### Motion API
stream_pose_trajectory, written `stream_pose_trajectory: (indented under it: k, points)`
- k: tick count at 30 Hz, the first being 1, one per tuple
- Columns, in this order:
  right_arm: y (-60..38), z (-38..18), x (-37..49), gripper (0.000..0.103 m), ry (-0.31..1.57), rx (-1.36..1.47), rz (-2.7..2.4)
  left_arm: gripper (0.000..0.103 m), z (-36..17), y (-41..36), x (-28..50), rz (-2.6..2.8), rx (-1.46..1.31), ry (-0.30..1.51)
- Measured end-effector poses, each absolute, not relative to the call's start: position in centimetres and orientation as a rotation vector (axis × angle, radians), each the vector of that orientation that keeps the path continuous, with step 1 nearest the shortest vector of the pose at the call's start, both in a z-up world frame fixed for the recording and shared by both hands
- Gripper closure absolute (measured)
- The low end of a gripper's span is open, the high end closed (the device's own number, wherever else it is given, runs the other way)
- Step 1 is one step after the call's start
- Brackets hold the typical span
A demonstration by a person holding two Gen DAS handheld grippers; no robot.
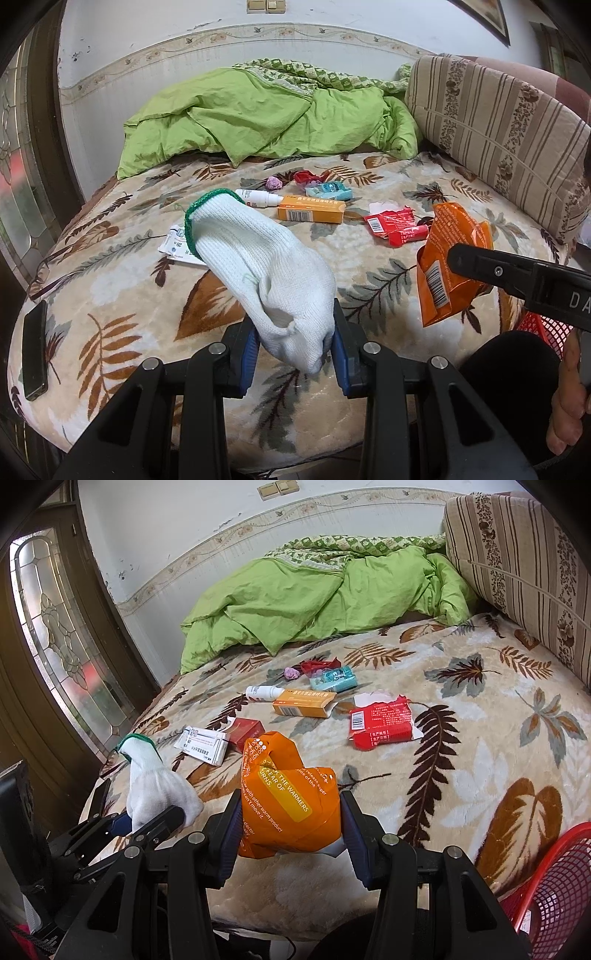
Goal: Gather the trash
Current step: 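Lift the sock and orange bag and hold them above the bed, then open both tools over the red wastebasket to drop the sock and orange bag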
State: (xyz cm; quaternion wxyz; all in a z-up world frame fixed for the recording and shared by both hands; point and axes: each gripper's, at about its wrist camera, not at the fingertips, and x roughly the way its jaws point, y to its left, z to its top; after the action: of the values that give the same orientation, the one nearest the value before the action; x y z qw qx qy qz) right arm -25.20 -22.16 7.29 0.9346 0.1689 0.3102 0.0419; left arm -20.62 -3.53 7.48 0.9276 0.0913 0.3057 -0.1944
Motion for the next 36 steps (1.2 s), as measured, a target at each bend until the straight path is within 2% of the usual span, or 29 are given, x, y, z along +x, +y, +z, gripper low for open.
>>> stream_pose_trajectory:
  k: [26, 36]
  points:
    - [-24.9, 8.9, -28.4, 0.050, 0.601, 0.423, 0.053, 0.070, 9.2, -5.8, -22.5, -0.470, 0.217, 0.619]
    - [-29.6, 9.9, -31.6, 0.050, 0.581, 0.462, -0.066, 0.070, 10.8, -9.2, -24.1, -0.617, 0.225, 0.609]
